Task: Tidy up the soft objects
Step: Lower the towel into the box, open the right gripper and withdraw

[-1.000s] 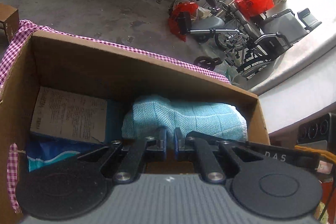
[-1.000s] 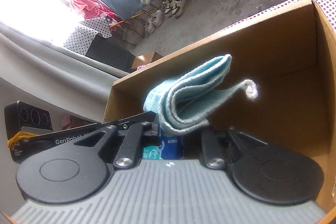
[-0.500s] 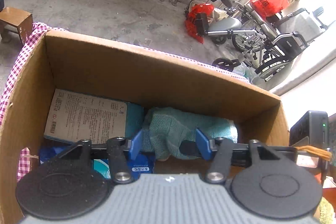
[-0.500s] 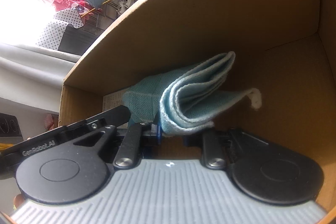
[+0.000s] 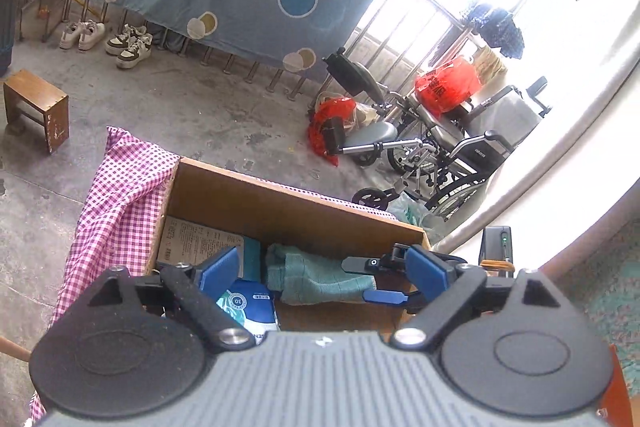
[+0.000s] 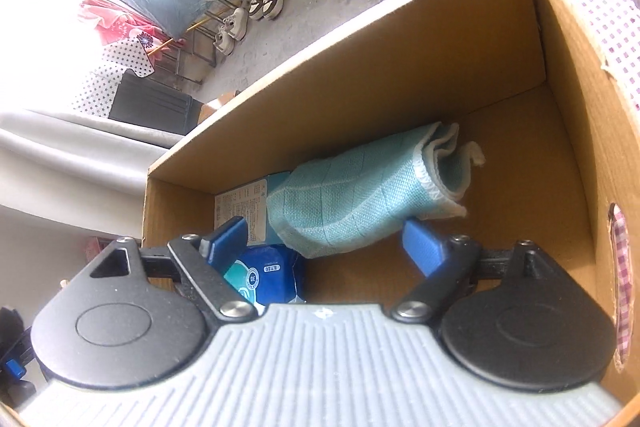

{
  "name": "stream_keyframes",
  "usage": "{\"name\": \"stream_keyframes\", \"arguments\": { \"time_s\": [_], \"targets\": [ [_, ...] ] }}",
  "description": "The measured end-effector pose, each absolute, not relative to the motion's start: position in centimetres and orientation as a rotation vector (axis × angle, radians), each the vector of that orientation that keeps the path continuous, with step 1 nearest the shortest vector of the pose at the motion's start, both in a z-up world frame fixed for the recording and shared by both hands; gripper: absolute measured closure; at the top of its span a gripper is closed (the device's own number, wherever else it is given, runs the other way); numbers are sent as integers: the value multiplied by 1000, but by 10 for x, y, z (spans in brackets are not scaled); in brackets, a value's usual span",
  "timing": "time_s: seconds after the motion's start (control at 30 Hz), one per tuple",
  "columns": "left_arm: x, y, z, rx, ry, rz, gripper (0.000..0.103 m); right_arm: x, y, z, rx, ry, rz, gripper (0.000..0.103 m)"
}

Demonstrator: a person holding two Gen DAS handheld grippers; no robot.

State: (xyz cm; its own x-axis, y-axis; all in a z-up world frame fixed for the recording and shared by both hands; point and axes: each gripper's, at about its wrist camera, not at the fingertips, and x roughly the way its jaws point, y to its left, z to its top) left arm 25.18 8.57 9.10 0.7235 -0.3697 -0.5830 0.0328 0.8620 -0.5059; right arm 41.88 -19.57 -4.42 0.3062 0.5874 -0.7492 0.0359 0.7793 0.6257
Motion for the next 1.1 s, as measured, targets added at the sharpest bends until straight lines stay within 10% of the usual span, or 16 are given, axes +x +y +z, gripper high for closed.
{"name": "stream_keyframes", "arguments": {
  "time_s": [0.23, 0.57, 1.1],
  "targets": [
    [161, 121, 100, -524, 662, -156, 7, 398, -210, -26, 530, 1202, 250, 16],
    [82, 161, 32, -645, 705, -39, 7, 431, -194, -70, 459, 1294, 139, 43],
    [64, 135, 3, -609, 753, -165, 7, 379, -222, 13, 490, 1080, 288, 18]
  ]
}}
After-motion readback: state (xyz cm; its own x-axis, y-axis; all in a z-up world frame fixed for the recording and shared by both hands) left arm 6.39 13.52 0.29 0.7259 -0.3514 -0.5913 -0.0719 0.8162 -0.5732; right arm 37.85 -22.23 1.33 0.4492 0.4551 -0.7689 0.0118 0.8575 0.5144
